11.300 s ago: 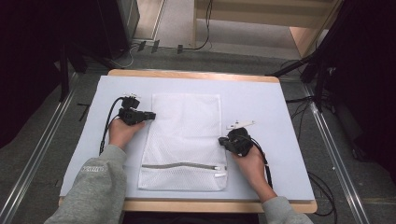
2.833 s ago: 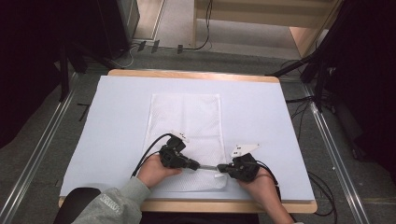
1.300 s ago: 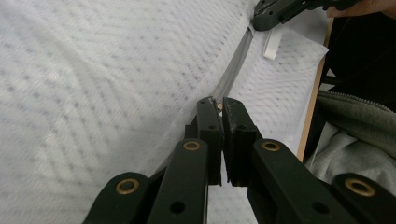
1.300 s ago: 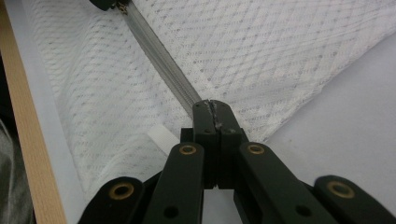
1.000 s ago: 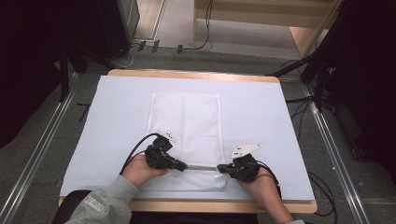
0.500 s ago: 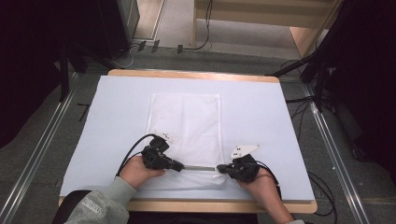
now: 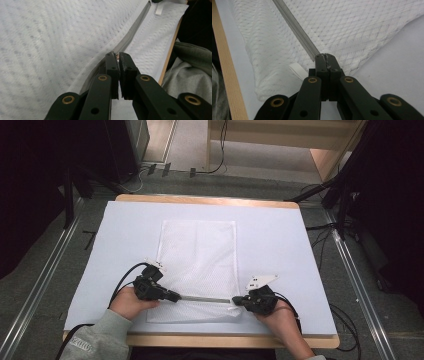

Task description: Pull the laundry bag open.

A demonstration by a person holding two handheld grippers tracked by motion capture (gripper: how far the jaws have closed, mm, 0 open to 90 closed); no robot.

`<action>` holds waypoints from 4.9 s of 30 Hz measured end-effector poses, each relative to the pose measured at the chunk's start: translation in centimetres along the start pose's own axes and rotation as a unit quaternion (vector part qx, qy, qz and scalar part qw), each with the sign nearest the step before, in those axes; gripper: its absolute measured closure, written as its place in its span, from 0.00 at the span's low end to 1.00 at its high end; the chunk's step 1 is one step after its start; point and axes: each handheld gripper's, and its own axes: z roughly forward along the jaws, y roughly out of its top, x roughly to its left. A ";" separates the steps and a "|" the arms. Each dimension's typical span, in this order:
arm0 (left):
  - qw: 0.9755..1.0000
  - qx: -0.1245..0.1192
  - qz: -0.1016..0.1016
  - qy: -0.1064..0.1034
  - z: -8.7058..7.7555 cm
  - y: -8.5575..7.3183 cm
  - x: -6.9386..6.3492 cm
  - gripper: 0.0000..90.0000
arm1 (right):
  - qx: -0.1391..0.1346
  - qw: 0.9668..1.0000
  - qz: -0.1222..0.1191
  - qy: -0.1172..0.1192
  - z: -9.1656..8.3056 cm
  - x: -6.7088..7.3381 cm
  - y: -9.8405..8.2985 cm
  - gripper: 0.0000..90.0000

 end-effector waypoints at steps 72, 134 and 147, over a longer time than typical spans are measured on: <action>0.995 -0.038 -0.084 0.043 -6.6 -5.8 4.2 0.98 | 0.011 1.000 0.006 0.016 0.0 -0.4 0.3 1.00; 0.971 -0.159 -0.032 0.176 -8.8 -5.6 5.6 0.36 | -0.078 0.989 0.105 -0.073 -4.1 -5.8 -0.4 0.39; 0.967 -0.158 -0.041 0.195 -9.0 -5.5 6.6 0.32 | -0.075 0.985 0.124 -0.090 -4.1 -7.1 -1.1 0.39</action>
